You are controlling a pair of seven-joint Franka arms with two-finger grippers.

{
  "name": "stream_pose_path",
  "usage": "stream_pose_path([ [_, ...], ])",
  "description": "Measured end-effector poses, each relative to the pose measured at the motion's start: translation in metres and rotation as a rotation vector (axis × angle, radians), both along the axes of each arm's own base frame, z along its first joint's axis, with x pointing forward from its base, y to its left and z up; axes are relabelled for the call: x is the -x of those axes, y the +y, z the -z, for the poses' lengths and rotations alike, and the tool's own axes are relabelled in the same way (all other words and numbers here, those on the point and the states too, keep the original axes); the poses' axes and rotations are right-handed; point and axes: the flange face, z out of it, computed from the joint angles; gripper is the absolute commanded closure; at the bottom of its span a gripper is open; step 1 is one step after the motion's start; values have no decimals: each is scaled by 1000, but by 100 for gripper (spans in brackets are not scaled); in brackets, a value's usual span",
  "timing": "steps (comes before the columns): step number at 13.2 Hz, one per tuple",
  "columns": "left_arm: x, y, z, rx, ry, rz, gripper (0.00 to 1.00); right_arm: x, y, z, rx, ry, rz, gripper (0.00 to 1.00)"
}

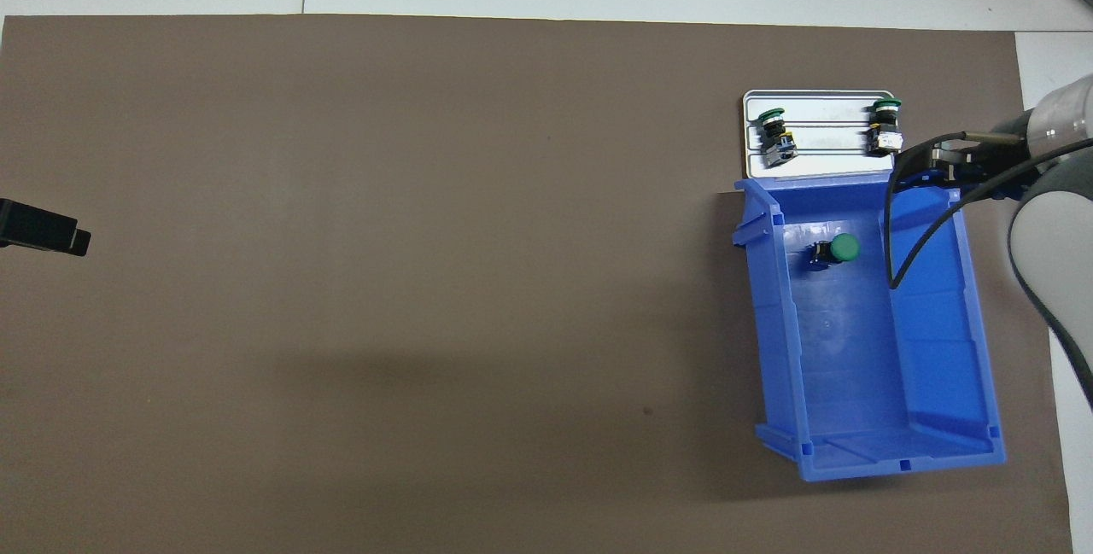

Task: Place and press button with both arms

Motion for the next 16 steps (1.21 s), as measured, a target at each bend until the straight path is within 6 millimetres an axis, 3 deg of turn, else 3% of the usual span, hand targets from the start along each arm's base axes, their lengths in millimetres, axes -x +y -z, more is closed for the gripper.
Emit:
stream_pose_path([
  [3,0,0,0,0,0,0,0,6,0,-28,-1,20,-3,3],
  [6,0,0,0,0,0,0,0,9,0,-41,-1,22,-3,1],
  [16,0,0,0,0,0,0,0,10,-1,-40,-1,31,-2,0],
])
